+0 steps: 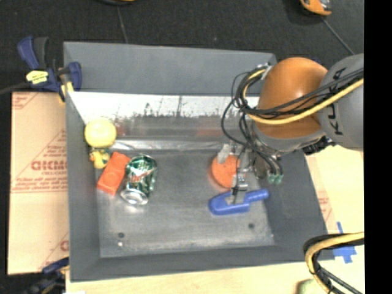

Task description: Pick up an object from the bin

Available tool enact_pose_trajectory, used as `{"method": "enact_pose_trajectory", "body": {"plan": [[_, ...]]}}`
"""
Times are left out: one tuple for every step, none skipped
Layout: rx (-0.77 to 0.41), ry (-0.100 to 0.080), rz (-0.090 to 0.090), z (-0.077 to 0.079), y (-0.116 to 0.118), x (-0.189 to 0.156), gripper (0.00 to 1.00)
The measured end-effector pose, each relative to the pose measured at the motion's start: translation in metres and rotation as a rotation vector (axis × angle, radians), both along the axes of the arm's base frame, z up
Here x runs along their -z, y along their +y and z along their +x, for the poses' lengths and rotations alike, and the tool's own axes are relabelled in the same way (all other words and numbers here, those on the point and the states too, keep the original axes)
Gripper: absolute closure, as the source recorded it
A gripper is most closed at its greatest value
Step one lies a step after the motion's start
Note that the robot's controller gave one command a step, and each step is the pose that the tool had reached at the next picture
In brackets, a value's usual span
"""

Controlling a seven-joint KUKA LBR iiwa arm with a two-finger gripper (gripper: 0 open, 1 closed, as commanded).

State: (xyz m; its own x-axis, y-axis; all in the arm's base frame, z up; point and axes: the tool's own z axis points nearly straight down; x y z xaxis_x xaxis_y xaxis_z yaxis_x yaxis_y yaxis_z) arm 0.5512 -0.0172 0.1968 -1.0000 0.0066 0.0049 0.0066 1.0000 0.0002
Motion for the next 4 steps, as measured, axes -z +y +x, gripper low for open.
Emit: {"method": "enact_pose_trajectory", "body": {"plan": [[0.0,-0.008,-0.001,0.002,0.0,-0.005,0.0],[-0.119,-0.011,-0.002,-0.005,-0.036,0.063,0.0],[-0.079,-0.016,0.0,-0.015,-0.072,0.129,0.0],[-0.243,-0.017,-0.003,-0.026,-0.06,0.126,0.0]]}}
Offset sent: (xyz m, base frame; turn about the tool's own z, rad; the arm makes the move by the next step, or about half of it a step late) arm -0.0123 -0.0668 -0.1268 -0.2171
